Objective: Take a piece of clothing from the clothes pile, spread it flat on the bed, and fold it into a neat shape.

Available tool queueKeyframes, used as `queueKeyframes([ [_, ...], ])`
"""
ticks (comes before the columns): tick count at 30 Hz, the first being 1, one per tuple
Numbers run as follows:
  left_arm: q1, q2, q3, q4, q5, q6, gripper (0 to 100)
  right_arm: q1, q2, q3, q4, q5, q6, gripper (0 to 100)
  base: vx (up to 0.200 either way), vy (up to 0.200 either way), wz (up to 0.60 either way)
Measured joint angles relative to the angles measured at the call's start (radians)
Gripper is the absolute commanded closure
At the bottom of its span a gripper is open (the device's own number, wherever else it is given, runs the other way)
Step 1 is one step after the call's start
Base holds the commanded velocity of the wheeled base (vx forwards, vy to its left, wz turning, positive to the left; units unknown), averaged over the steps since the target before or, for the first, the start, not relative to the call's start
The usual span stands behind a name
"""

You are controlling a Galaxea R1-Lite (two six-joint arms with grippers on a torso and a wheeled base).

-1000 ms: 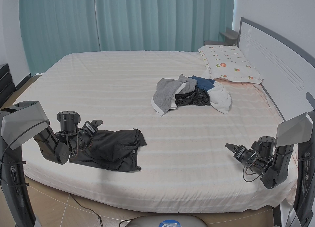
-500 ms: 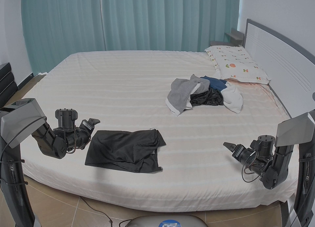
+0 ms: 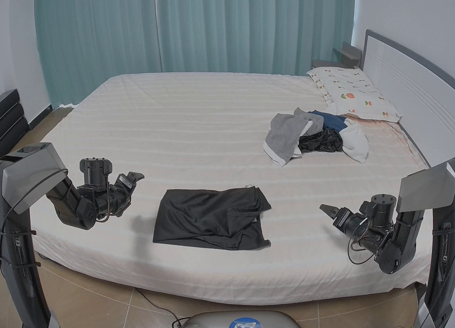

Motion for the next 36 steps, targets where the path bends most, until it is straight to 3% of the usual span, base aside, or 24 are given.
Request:
queueKeyframes([
  [19, -0.007, 0.01, 0.0, 0.0, -0.022, -0.003, 0, 0.136, -0.017, -0.018, 0.008, -0.083, -0.096, 0, 0.0, 0.2, 0.0],
  [31, -0.019, 0.03, -0.019, 0.034, -0.001, -0.021, 0, 0.166, -0.003, -0.148, 0.209, -0.18, -0.158, 0, 0.0, 0.0, 0.0],
  [36, -0.025, 0.035, -0.02, 0.041, 0.0, -0.027, 0, 0.169, 0.015, -0.186, 0.226, -0.206, -0.171, 0, 0.12, 0.0, 0.0],
])
